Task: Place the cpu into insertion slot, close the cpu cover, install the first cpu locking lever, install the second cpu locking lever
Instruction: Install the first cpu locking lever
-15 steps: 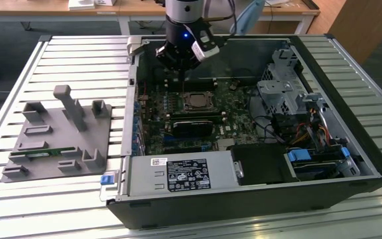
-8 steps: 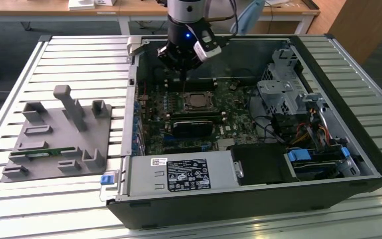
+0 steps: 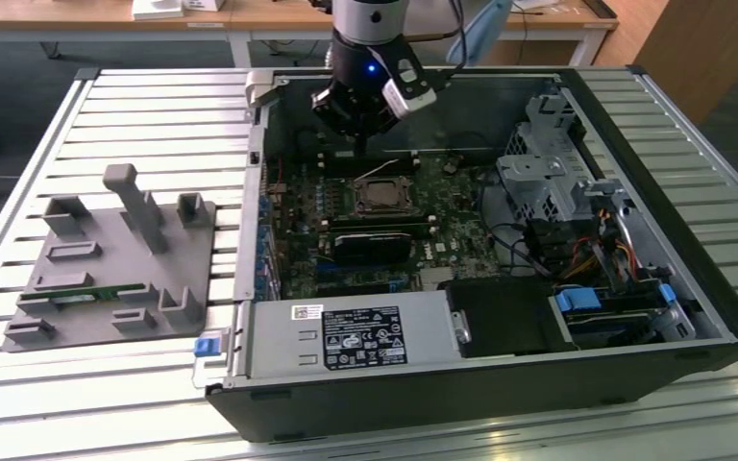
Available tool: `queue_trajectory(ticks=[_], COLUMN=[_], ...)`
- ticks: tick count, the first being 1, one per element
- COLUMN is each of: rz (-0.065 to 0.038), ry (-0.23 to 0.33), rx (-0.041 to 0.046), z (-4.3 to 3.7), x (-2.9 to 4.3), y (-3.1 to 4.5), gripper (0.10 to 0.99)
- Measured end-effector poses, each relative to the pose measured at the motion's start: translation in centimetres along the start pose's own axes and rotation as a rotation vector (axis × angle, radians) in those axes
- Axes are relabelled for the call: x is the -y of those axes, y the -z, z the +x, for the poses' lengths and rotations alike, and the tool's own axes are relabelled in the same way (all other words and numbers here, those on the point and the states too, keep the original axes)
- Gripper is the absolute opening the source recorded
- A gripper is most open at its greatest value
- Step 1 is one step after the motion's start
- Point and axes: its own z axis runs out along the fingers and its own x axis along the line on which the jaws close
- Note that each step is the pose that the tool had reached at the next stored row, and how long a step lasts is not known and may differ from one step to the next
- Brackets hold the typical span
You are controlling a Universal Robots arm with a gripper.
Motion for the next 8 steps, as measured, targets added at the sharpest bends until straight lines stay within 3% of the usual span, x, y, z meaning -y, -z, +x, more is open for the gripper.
queue_trajectory(ticks=[6, 7, 8], rz=[0.0, -0.004, -0.02], ry=[-0.001, -0.001, 0.0], rx=[0.0002, 0.0003, 0.0008], z=[-0.36, -0.37, -0.37], x=[0.02, 0.02, 0.04], y=[-0.03, -0.04, -0.07], gripper=[0.106, 0.106, 0.106])
